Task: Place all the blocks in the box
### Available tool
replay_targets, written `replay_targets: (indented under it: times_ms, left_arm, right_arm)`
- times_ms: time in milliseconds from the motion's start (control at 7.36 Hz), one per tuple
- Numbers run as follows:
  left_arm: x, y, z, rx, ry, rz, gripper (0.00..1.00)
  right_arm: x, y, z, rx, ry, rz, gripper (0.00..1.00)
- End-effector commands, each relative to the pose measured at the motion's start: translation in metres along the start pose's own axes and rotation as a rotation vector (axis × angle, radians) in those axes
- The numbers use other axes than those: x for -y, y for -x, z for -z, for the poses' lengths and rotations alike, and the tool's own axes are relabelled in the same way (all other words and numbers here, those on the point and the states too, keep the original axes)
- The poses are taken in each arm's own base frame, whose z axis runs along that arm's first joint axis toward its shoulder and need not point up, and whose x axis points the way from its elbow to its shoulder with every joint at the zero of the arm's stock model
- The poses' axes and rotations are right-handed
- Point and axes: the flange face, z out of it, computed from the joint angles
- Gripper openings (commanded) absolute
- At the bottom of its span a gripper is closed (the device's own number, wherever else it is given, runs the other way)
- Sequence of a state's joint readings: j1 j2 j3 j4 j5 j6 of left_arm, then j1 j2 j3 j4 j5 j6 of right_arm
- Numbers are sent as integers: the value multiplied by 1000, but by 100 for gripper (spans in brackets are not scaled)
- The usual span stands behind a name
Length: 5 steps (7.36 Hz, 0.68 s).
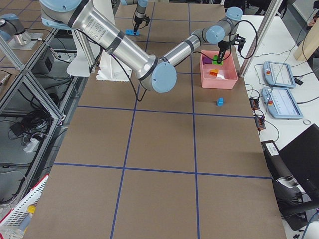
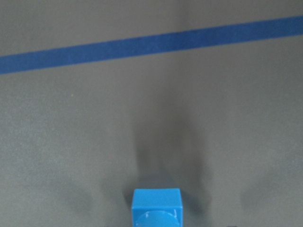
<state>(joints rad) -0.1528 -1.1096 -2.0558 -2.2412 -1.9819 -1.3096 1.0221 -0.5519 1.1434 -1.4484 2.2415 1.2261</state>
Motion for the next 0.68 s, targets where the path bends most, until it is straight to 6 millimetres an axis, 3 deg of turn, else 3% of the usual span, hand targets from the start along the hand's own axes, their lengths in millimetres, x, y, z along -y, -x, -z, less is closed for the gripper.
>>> replay_targets:
  times_ms: [0, 136, 272, 408, 544]
  left_arm:
    - [0, 0, 0, -1, 0, 16, 1]
    - [0, 0, 0, -2, 0, 16, 0]
    - [-1, -2, 1, -3, 2, 14, 0]
    - [-2, -8, 8, -20, -1, 9, 0]
    - [-9, -24, 30, -79, 38, -1, 0]
  right_arm:
    - [-18, 62, -63, 40, -91, -58, 0]
    - [-27, 80, -84, 34, -141, -36, 0]
    - [-33, 81, -102, 33, -165, -28, 17]
    - [-39, 84, -107, 44, -175, -16, 99]
    - [-39, 85, -105, 47, -174, -17, 100]
